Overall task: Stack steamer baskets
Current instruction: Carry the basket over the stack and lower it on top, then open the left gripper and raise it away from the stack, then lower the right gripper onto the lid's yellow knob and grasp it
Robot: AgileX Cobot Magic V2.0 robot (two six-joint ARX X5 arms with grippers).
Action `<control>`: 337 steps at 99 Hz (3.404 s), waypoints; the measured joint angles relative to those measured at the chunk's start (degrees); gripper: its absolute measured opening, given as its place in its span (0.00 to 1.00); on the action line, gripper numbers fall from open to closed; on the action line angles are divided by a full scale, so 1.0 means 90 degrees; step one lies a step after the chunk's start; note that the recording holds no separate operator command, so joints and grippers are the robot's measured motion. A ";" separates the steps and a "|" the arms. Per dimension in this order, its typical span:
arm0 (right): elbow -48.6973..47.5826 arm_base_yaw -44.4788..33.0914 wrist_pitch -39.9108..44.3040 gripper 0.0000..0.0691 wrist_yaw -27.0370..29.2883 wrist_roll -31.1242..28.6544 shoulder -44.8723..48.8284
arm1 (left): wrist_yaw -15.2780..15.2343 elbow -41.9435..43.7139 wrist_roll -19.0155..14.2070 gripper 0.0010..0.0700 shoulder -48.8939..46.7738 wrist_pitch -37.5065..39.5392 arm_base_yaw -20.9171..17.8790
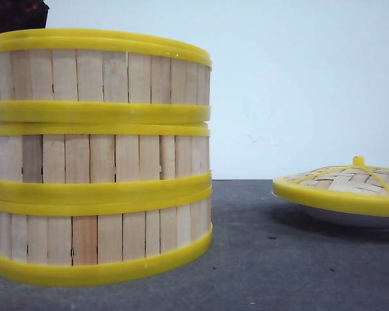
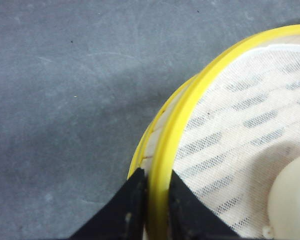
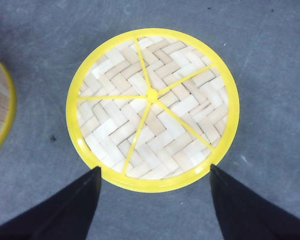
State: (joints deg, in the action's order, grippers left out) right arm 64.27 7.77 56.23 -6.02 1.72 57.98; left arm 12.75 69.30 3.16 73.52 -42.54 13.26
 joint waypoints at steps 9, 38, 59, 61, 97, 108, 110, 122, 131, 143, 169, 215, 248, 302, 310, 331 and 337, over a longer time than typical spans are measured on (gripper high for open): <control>0.0000 0.0000 0.0000 0.61 0.0000 0.0000 0.0000 | 0.0000 0.0000 0.0000 0.03 0.0000 0.0007 0.0002; 0.0000 0.0000 0.0000 0.61 0.0000 0.0000 0.0000 | 0.0000 0.0000 -0.0034 0.03 0.0296 0.0090 0.0000; 0.0000 0.0000 0.0000 0.61 -0.0002 0.0000 0.0000 | -0.0017 0.0000 -0.0087 0.03 0.0503 0.0163 0.0000; 0.0000 0.0000 0.0000 0.61 -0.0002 0.0000 0.0000 | -0.0017 0.0000 -0.0087 0.03 0.0505 0.0168 0.0000; 0.0000 0.0000 0.0000 0.61 -0.0002 0.0000 0.0000 | -0.0019 0.0000 -0.0087 0.04 0.0539 0.0248 0.0000; 0.0000 0.0000 0.0000 0.61 -0.0002 0.0000 0.0000 | -0.0002 0.0000 -0.0095 0.16 0.0544 0.0345 0.0000; 0.0000 0.0000 0.0000 0.61 -0.0002 0.0000 0.0000 | 0.0000 0.0000 -0.0095 0.19 0.0544 0.0350 0.0000; 0.0000 0.0000 0.0000 0.61 0.0000 0.0000 0.0000 | 0.0005 0.0000 -0.0092 0.37 0.0546 0.0350 0.0000; 0.0000 0.0000 -0.0012 0.63 0.0000 0.0000 0.0000 | 0.0000 0.0000 -0.0092 0.42 0.0546 0.0350 0.0000; 0.0000 0.0000 -0.0146 0.69 -0.0002 0.0000 0.0000 | -0.0165 0.0000 -0.0095 0.42 0.0539 0.0350 0.0000; 0.0000 0.0000 -0.0398 0.71 -0.0214 0.0000 0.0342 | -0.0325 0.0163 -0.0097 0.42 -0.0039 0.0277 -0.0029; 0.0000 0.0083 -0.1124 0.70 -0.0313 -0.0002 0.1783 | -0.1229 0.0223 -0.0085 0.42 -0.1511 -0.0287 -0.0481; 0.0000 0.0350 -0.1639 0.60 -0.0095 -0.0002 0.2846 | -0.1273 0.0223 -0.0017 0.42 -0.1474 -0.0658 -0.0787; 0.0000 0.0345 -0.2195 0.41 0.0024 -0.0002 0.3422 | -0.1273 0.0223 -0.0017 0.42 -0.1472 -0.0733 -0.0806; 0.0000 0.0340 -0.2203 0.40 0.0027 -0.0002 0.3429 | -0.1273 0.0223 -0.0017 0.42 -0.1472 -0.0733 -0.0806; 0.0000 0.0340 -0.2203 0.32 0.0075 -0.0005 0.3446 | -0.1273 0.0223 -0.0017 0.42 -0.1472 -0.0731 -0.0806; 0.0002 0.0340 -0.2210 0.23 0.0102 -0.0002 0.3444 | -0.1273 0.0223 -0.0017 0.42 -0.1472 -0.0731 -0.0806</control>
State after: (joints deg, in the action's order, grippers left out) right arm 64.29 10.83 36.34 -5.10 1.69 88.97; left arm 1.30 71.31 3.01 60.27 -49.12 6.00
